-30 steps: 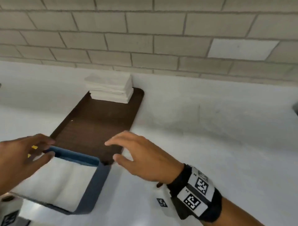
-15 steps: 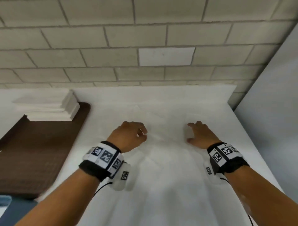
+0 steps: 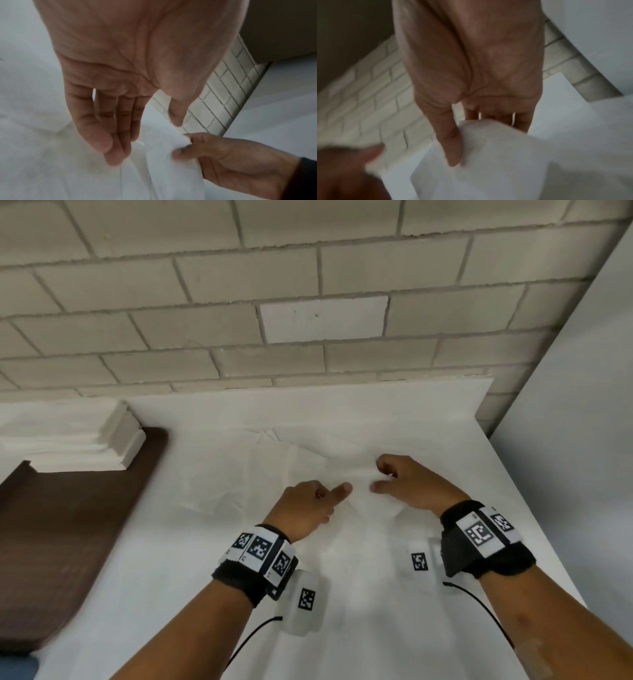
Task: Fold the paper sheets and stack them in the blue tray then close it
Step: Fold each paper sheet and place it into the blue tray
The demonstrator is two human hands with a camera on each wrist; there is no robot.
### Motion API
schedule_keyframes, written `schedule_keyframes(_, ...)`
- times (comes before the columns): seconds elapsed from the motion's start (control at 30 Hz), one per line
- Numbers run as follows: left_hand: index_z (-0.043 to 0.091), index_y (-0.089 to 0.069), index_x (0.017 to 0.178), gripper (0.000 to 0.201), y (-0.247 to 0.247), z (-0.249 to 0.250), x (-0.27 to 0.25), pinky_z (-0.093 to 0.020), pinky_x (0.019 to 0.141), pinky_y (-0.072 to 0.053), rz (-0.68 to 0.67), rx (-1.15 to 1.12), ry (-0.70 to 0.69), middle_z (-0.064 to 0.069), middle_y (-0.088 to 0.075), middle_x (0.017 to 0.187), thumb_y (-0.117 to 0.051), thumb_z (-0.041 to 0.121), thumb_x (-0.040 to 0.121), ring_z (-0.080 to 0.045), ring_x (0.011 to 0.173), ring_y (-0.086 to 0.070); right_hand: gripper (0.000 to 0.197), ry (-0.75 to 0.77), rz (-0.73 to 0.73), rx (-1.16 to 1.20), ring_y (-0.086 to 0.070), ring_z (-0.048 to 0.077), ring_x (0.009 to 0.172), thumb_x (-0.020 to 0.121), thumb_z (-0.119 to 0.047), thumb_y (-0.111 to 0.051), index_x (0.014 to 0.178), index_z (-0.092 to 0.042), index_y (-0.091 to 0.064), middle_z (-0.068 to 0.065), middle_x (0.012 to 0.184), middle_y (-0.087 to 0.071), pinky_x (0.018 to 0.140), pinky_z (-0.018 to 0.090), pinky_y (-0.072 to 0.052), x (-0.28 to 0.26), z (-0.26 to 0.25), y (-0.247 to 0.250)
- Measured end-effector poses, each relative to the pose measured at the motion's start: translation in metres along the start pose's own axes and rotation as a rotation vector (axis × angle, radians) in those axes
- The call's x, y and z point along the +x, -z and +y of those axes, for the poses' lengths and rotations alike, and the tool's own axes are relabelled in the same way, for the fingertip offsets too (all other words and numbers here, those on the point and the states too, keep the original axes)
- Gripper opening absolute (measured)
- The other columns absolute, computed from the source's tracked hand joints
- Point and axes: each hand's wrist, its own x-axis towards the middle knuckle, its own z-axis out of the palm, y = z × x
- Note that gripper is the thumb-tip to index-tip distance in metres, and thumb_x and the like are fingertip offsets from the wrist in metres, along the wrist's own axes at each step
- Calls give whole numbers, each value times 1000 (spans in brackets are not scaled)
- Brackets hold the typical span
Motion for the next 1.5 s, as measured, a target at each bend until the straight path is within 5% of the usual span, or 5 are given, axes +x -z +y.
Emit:
schedule_keyframes(0.2, 13, -71, 120, 36, -13, 8, -3, -45, 98, -57, 99, -822, -5, -4, -78, 112, -69, 38, 93, -24, 109, -73, 38, 24, -290, 384, -67, 20, 105, 85, -40, -72, 113, -16, -62, -1, 112, -70, 96, 35, -52, -24, 0, 1)
schedule_keyframes(0.47, 15, -72, 115, 23, -9, -12, -6, -48, 93, -59, 140, -760, 59, -4, -79, 106, -66, 29, 97, -27, 104, -73, 69, -429, 220, -499, -36, 40, 131, 92, -49, -57, 137, -2, -35, 20, 140, -36, 103, 46, -38, 26, 55, 17)
schedule_keyframes(0.8, 17, -72, 120, 30, 6, -29, -8, -49, 103, -53, 218, -665, 89, -1, -77, 111, -63, 36, 99, -24, 107, -71, 4, -118, 319, -237, -53, 24, 70, 96, -16, -51, 98, -13, -49, 14, 94, -63, 60, 30, -39, 4, 20, 29)
schedule_keyframes(1.2, 14, -65, 133, 52, 7, 1, -29, -43, 106, -49, -49, -1060, -60, -10, -71, 129, -43, 51, 104, -25, 121, -67, 33, 60, 388, 323, -53, 10, 73, 96, -16, -55, 121, -26, -37, -2, 96, -50, 53, 10, -41, -32, -41, -44)
schedule_keyframes(1.5, 10, -68, 126, 29, 9, -15, -37, -52, 104, -52, 91, -833, -129, -9, -75, 118, -65, 15, 97, -27, 112, -71, 62, 17, 201, 560, -52, 14, 120, 89, -59, -52, 140, -35, -25, -1, 140, -41, 104, 41, -45, -23, -57, -84)
